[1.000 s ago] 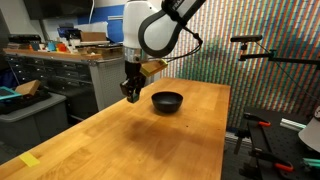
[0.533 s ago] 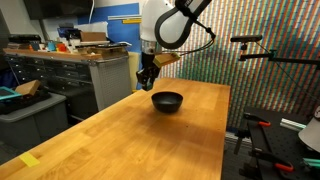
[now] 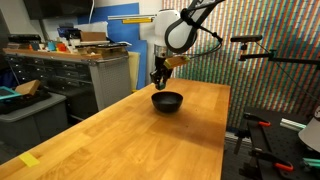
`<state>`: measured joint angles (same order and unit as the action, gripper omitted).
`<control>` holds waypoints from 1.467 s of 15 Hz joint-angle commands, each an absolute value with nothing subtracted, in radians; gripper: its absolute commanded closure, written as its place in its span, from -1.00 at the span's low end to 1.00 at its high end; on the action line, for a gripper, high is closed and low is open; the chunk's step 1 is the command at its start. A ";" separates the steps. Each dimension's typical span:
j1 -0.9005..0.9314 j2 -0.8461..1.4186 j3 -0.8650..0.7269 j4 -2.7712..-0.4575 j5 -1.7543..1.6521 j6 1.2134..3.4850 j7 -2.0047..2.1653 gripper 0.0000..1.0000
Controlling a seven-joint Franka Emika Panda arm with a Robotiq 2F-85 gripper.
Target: Pick up the green box and place it in the bowl
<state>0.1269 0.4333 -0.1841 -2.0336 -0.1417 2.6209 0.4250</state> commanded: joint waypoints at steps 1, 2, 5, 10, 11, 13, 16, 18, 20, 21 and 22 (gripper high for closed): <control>0.090 0.453 -0.168 -2.037 -0.101 2.635 0.419 0.57; 0.084 0.465 -0.163 -2.034 -0.090 2.633 0.415 0.57; 0.079 0.498 -0.146 -2.027 -0.062 2.629 0.406 0.57; 0.085 0.562 -0.130 -2.003 -0.042 2.606 0.404 0.57; 0.086 0.574 -0.128 -1.999 -0.041 2.603 0.403 0.57; 0.088 0.592 -0.128 -1.991 -0.042 2.599 0.402 0.49; 0.094 0.603 -0.138 -1.986 -0.047 2.598 0.410 -0.57; 0.098 0.591 -0.143 -1.991 -0.049 2.602 0.416 -0.88; 0.102 0.558 -0.149 -2.008 -0.051 2.606 0.421 -1.00; 0.100 0.541 -0.146 -2.016 -0.049 2.608 0.417 -1.00; 0.089 0.516 -0.132 -2.029 -0.038 2.602 0.399 -1.00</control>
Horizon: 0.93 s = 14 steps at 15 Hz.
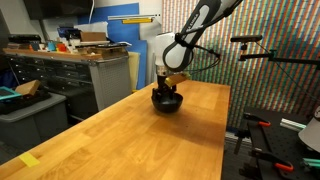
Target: Pick up the green box and place it in the bowl
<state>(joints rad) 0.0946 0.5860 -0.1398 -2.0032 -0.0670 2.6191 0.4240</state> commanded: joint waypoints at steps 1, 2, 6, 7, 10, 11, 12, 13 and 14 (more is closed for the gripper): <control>0.100 0.490 -0.144 -2.041 -0.054 2.592 0.407 -1.00; 0.106 0.462 -0.150 -2.053 -0.066 2.582 0.408 -1.00; 0.119 0.336 -0.155 -2.088 -0.118 2.484 0.403 -1.00; 0.119 0.307 -0.147 -2.087 -0.137 2.438 0.391 -1.00; 0.121 0.241 -0.120 -2.064 -0.189 2.285 0.379 -1.00; 0.120 0.225 -0.106 -2.052 -0.196 2.251 0.372 -1.00; 0.118 0.212 -0.090 -2.041 -0.197 2.220 0.360 -1.00; 0.118 0.202 -0.076 -2.027 -0.203 2.188 0.350 -1.00; 0.117 0.194 -0.061 -2.012 -0.206 2.162 0.331 -1.00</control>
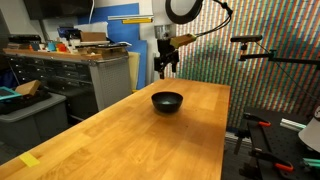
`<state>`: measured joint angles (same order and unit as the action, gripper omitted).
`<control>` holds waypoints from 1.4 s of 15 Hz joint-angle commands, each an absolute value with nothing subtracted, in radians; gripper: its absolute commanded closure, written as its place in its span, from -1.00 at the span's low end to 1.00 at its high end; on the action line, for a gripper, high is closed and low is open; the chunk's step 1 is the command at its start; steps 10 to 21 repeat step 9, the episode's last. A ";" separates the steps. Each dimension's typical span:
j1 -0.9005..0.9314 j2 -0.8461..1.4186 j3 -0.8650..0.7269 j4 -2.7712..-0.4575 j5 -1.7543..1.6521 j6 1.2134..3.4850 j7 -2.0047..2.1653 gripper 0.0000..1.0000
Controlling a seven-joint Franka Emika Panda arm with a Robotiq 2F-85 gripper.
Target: Pick up the green box and place it in the bowl
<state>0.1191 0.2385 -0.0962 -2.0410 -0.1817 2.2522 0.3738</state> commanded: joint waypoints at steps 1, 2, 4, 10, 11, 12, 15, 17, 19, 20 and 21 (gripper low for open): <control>0.113 0.188 -0.044 -1.994 -0.194 2.132 0.298 -1.00; 0.108 0.182 -0.025 -1.975 -0.172 2.110 0.250 -1.00; 0.104 0.197 -0.025 -1.998 -0.189 2.152 0.302 -1.00; 0.102 0.192 -0.016 -1.986 -0.188 2.137 0.279 -1.00; 0.102 0.192 -0.016 -1.986 -0.188 2.137 0.279 -1.00; 0.102 0.192 -0.016 -1.986 -0.188 2.137 0.279 -1.00; 0.102 0.192 -0.016 -1.986 -0.188 2.137 0.279 -1.00; 0.102 0.192 -0.016 -1.986 -0.188 2.137 0.279 -1.00; 0.102 0.192 -0.016 -1.986 -0.188 2.137 0.279 -1.00; 0.102 0.192 -0.016 -1.986 -0.188 2.137 0.279 -1.00; 0.102 0.192 -0.016 -1.986 -0.188 2.137 0.279 -1.00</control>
